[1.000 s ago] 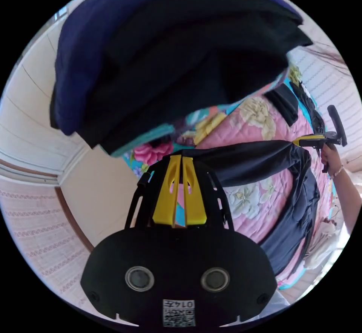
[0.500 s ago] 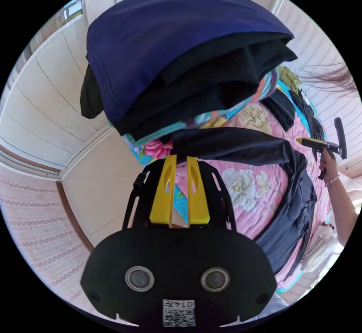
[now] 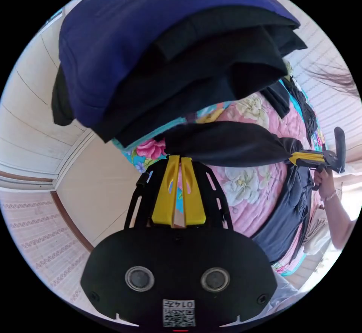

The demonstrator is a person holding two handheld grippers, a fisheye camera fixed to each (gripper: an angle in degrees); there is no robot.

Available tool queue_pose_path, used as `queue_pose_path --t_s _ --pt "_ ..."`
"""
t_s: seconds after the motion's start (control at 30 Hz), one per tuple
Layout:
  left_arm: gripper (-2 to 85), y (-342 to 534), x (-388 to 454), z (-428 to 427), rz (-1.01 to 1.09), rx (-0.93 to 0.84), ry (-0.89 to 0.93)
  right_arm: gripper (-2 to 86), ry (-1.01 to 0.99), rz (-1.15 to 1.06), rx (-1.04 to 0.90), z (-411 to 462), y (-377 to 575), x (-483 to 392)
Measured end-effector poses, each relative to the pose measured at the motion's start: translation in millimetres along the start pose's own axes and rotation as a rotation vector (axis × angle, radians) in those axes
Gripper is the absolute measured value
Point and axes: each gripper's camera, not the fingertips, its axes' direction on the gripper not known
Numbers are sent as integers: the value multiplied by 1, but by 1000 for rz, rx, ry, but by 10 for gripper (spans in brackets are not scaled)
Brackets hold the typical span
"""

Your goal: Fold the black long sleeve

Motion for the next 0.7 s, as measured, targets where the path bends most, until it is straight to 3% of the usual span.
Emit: queue_pose_path --t_s 0.17,0.3,0.5,0.7 --pt "-5 6 -9 12 6 -64 -12 50 3 -23 -96 12 24 -2" --pt "14 22 -9 21 -43 -109 -121 54 1 -62 -61 6 30 -10" --pt "78 28 -20 33 -174 -5 33 58 -92 -159 36 16 18 -34" --pt "49 28 -16 78 -253 53 88 68 -87 -125 129 77 -9 -73"
